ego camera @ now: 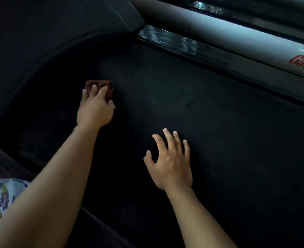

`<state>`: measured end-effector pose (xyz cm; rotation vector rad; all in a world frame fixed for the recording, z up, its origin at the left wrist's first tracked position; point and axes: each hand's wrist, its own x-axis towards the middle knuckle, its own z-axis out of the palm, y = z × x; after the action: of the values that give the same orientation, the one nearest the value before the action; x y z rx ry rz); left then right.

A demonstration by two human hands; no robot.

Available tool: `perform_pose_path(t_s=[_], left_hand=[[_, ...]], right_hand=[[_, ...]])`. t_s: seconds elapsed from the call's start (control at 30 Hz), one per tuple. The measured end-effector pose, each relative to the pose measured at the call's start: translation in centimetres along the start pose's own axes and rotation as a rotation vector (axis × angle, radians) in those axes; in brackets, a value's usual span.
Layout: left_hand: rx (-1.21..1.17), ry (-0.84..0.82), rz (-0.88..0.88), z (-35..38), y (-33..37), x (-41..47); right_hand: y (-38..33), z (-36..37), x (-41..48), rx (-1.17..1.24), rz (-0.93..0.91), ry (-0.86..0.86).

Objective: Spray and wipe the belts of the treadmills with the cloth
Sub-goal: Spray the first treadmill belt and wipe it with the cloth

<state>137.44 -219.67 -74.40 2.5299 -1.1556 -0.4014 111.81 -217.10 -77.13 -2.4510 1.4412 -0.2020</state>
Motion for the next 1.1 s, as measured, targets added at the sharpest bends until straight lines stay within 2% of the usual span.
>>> perform_pose_path(t_s=[0.13, 0.23, 0.3, 0.4, 0.57, 0.77, 1.1], left_hand=[[-0.007, -0.11, 0.208, 0.8, 2.0, -0.8], [-0.032, -0.148, 0.291, 1.6, 2.1, -4.3], [-0.034, -0.105, 0.266, 1.8, 1.0, -6.7], [-0.056, -0.016, 0.101, 1.1, -1.6, -8.4], [-0.083, 0.079, -0.113, 0.1, -3.0, -6.9], [-0.043, 0.125, -0.131, 0.4, -2.4, -2.7], [0.027, 0.135, -0.107, 0.3, -1.7, 5.0]], right_hand=[[0.0, 0.0, 0.0, -0.006, 0.0, 0.005], [-0.1, 0.1, 0.0, -0.008, 0.0, 0.032], [0.0, 0.2, 0.0, -0.009, -0.002, 0.034], [0.1, 0.2, -0.1, -0.011, -0.001, 0.023], [0.2, -0.1, -0.1, 0.011, -0.001, -0.005], [0.7, -1.8, 2.9, 0.01, 0.04, 0.02], [4.3, -3.1, 11.2, -0.137, 0.169, -0.015]])
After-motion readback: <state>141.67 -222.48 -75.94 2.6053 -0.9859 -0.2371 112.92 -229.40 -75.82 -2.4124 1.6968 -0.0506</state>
